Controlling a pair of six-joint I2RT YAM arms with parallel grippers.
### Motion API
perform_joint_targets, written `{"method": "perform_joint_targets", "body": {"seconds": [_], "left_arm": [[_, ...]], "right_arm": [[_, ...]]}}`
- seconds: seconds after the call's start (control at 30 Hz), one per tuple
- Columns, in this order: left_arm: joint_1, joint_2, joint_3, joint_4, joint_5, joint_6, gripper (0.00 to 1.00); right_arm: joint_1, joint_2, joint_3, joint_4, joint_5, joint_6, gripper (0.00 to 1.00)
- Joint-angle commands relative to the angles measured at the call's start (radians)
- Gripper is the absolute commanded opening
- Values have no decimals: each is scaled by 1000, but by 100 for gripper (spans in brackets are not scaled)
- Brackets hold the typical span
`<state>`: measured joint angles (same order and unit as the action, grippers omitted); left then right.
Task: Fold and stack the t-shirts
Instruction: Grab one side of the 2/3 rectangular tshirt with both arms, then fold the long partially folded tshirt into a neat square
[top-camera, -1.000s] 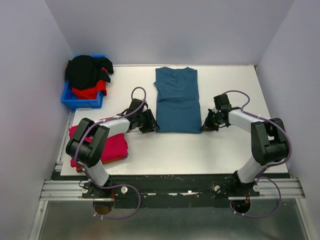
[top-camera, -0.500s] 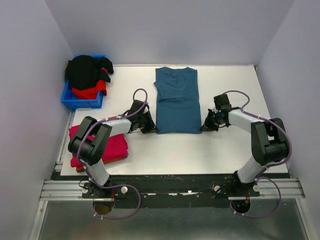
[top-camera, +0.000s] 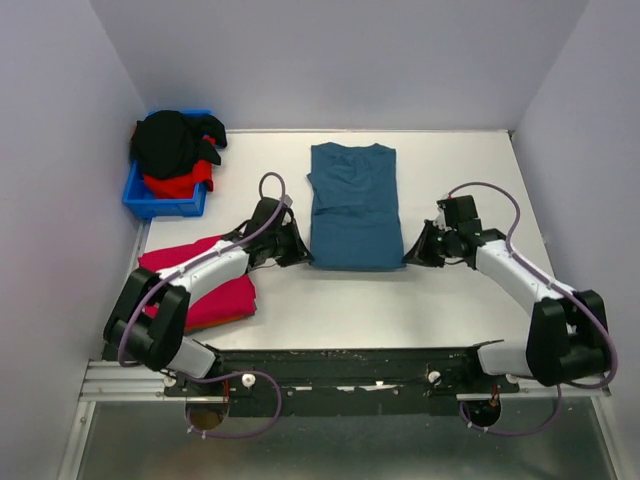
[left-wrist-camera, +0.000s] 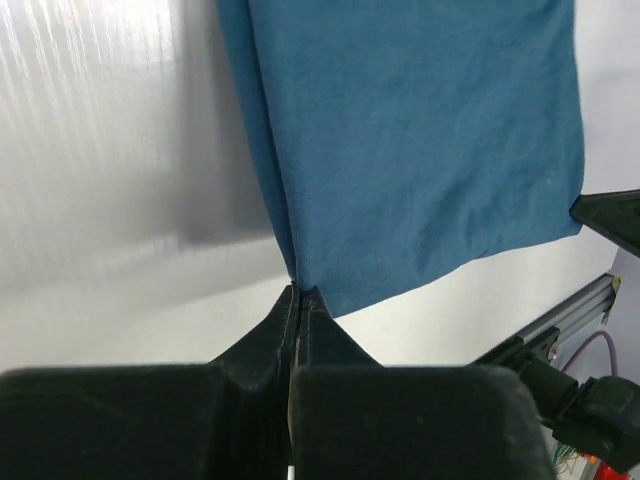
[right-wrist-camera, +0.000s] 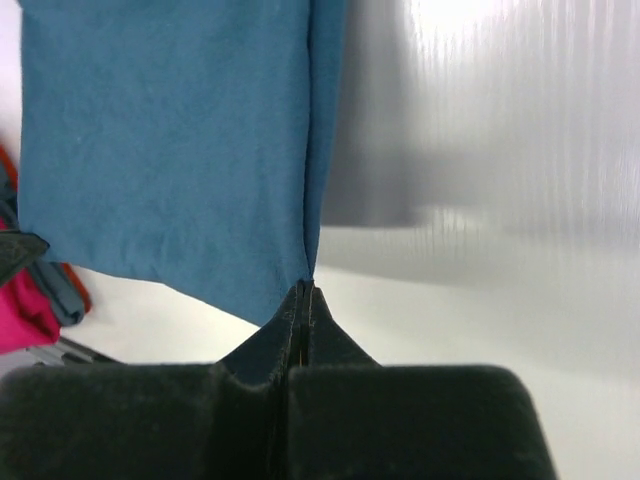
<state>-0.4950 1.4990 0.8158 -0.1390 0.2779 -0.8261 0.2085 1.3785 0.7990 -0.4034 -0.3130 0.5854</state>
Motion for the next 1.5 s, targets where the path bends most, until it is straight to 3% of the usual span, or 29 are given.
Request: {"method": "perform_joint_targets", "body": {"seconds": [0.0,0.33,0.53,0.83,1.1,1.23,1.47], "left_arm": [[-30,-155,-26,-144,-60,10,0],[-68,-460,-98,-316,-82,-33,0],[-50,-456,3,-367,-111,8,0],[85,-182,264,-260,-34,70,0],[239,157,480,-99,149,-4,0],[260,289,623,-83,135,-2,0],[273,605,847,68,233,-74,0]], "right_arm": [[5,-163,-66,-72,-57,7,1],[5,-496,-97,-245,-80,21,1],[5,-515,2,-287,-8,25,1],[-4,-129,261,-187,54,25,1],[-55,298,647,-207,32,33,1],[-84,467,819,-224,29,36,1],[-136,704,1064,-256,-8,51,1]]}}
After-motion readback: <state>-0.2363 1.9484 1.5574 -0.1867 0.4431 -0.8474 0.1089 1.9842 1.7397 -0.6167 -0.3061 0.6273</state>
